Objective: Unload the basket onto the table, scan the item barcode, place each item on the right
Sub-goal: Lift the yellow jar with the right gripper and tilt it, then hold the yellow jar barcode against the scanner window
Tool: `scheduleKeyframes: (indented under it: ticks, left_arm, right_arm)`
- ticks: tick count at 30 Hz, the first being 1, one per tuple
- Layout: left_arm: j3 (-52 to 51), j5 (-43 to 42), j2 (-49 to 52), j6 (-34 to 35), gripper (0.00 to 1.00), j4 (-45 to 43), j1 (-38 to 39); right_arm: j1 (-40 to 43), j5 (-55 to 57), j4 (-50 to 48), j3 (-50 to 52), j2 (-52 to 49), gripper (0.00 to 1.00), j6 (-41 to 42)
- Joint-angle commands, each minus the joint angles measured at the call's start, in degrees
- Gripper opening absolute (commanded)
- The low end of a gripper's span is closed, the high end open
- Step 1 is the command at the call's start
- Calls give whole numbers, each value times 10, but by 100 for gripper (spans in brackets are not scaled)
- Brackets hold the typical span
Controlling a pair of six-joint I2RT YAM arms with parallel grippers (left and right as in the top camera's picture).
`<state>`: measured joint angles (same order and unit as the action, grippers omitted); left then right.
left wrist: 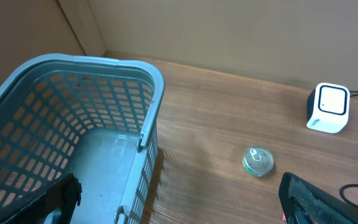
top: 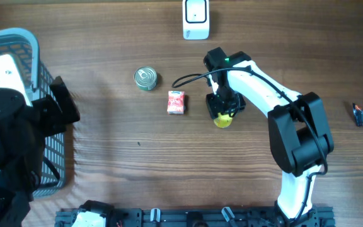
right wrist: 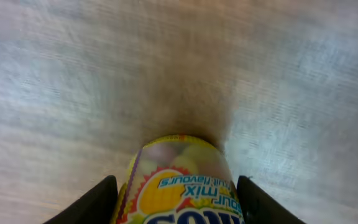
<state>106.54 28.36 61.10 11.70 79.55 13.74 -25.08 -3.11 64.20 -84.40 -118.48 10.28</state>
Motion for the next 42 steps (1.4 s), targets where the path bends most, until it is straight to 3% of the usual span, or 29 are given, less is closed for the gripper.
scheduleKeyframes:
  ticks: [1, 14, 17, 24, 26, 28, 37, 39, 40, 42]
  left_arm:
    - [-18, -7, -2, 10, 100, -2, -4]
    - [-85, -44, -2, 98, 100, -4, -4]
    - [-85, -46, -2, 98, 100, 3, -4]
    - [-85, -46, 5, 98, 100, 9, -4]
    - [-85, -46, 6, 98, 100, 9, -4]
    - [-85, -46, 6, 98, 100, 9, -4]
    - [-85, -45, 6, 98, 100, 9, -4]
    - [-85, -42, 6, 98, 100, 9, -4]
    - [-85, -22, 6, 98, 100, 9, -4]
    - [-85, 12, 5, 98, 100, 9, -4]
  right_arm:
    - [-2, -44, 24, 0, -28, 45, 34]
    - [-2, -522, 238, -45, -28, 47, 94]
    - [-2, -535, 282, -45, -28, 45, 92]
    - [-2, -535, 281, -45, -28, 44, 92]
    - [-2, -534, 278, -45, -28, 36, 89]
    - [0, -532, 202, -45, -28, 30, 79]
    - [73, -525, -127, -108, -28, 31, 93]
    - [84, -400, -249, -135, -28, 31, 92]
    - [82, -252, -327, -135, -28, 31, 92]
    - [74, -110, -409, -135, -28, 31, 70]
